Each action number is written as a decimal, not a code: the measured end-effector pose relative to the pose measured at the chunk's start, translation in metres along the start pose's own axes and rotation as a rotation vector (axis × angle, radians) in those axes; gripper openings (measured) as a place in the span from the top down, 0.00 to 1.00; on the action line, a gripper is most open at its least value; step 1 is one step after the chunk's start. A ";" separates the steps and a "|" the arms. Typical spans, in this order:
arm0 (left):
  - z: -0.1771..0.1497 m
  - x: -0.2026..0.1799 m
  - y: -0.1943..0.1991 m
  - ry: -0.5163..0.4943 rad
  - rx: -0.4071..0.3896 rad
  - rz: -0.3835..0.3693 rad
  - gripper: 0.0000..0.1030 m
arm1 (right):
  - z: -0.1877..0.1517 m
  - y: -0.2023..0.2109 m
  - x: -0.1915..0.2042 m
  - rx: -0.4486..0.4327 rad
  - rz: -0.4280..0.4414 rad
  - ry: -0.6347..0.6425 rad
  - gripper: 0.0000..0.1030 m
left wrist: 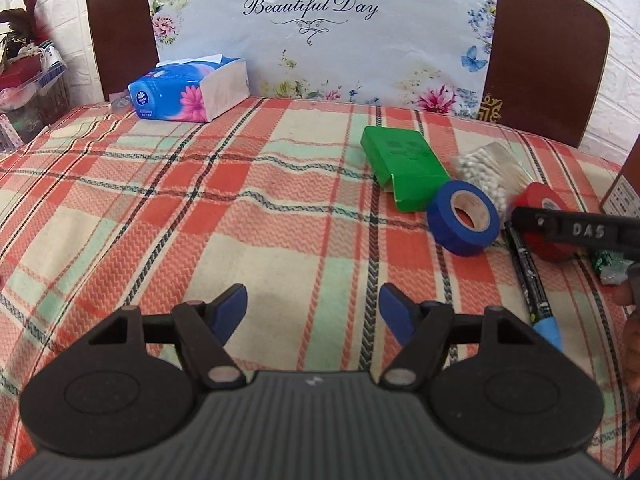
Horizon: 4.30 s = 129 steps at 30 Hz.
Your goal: Organize objects
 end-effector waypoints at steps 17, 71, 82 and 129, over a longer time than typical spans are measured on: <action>-0.006 -0.101 0.054 -0.064 0.069 -0.461 0.29 | -0.127 0.186 0.002 -0.085 -0.126 0.212 0.18; 0.062 -0.352 0.042 -0.329 -0.136 -0.616 0.56 | 0.052 0.233 -0.313 -0.616 -0.801 -0.016 0.13; 0.075 -0.352 0.018 -0.429 -0.248 -0.574 0.59 | 0.014 0.202 -0.323 -0.434 -0.767 -0.163 0.20; 0.041 -0.018 0.072 -0.132 -0.138 0.059 0.38 | -0.047 0.146 0.092 -0.088 0.152 0.132 0.21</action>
Point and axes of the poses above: each gripper's, at about its wrist camera, not at the fingertips, and y roughly against the way its jaws point, x to its left, z to its top, the point moved 6 cm from there along -y, roughly the way its jaws point, and after that the axes turned 6 degrees about -x, right-handed, at the moved point
